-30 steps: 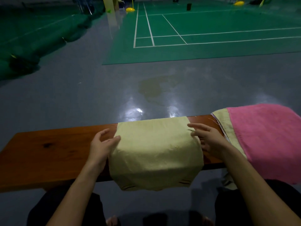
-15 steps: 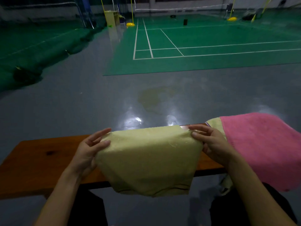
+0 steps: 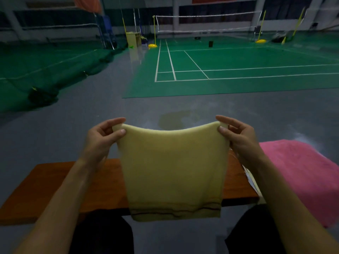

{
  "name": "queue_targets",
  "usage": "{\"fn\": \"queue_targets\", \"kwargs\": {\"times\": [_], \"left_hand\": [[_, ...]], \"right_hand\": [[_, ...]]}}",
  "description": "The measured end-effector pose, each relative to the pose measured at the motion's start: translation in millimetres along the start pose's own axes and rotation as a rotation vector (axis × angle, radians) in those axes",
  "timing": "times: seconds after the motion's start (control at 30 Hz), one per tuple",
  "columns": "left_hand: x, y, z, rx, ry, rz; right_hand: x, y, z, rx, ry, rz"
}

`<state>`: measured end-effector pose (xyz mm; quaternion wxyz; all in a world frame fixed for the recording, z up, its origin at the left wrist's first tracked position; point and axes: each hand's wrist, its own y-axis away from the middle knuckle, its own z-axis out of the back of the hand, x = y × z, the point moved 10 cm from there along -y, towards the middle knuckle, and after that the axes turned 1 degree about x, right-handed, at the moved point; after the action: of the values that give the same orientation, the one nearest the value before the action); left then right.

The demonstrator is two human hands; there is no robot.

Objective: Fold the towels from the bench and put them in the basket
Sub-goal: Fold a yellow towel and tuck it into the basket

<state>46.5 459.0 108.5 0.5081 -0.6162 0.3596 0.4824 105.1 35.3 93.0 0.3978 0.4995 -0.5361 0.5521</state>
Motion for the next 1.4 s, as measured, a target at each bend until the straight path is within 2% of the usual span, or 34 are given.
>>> {"fn": "queue_targets", "kwargs": {"times": [0.1,0.2,0.37,0.5,0.6,0.67,0.73,0.77,0.83,0.9,1.03,1.17,1.27,1.4], "left_hand": [[-21.0,-4.2,-4.5,0.087,-0.063,-0.034],[-43.8,-6.1,-6.6,0.107,-0.301,-0.143],[-77.2,-10.7,-0.5,-0.028,-0.618,-0.34],[-83.2,-13.5,1.8,-0.106,-0.559,-0.372],[-72.7,-18.8,5.1,-0.138,-0.578,-0.324],[-66.0,-20.1,7.3,-0.122,-0.512,-0.271],[-65.6,-14.0,5.1,-0.098,-0.434,-0.24],[-65.8,-9.7,4.0,-0.093,-0.428,-0.239],[-69.6,3.1,1.1,-0.093,-0.476,-0.275],[-75.6,18.8,-4.7,-0.083,-0.509,-0.308],[-91.4,46.2,-16.6,-0.059,-0.554,-0.326],[-108.9,60.8,-10.2,-0.051,-0.45,-0.284],[-115.1,59.3,-3.1,-0.068,-0.431,-0.239],[-109.5,57.8,-10.0,-0.046,-0.545,-0.286]], "right_hand": [[19.7,-5.8,-1.7,0.007,0.025,0.07],[33.0,-11.4,-2.8,0.044,0.07,0.129],[60.7,-20.6,0.1,-0.055,0.512,0.303],[56.2,-34.5,6.1,-0.146,0.688,0.232],[58.6,-36.1,9.8,-0.216,0.77,0.219],[65.2,-31.2,8.8,-0.231,0.836,0.242],[66.0,-23.6,7.9,-0.199,0.792,0.226],[61.0,-18.7,9.6,-0.175,0.696,0.183],[43.5,-5.4,11.0,-0.116,0.533,0.056],[33.3,11.4,11.0,-0.079,0.519,0.006],[43.2,40.7,11.4,-0.052,0.436,0.037],[70.3,59.3,20.0,-0.044,0.33,0.09],[85.5,64.1,27.7,-0.059,0.358,0.124],[75.8,58.7,31.1,-0.112,0.54,0.134]]}}
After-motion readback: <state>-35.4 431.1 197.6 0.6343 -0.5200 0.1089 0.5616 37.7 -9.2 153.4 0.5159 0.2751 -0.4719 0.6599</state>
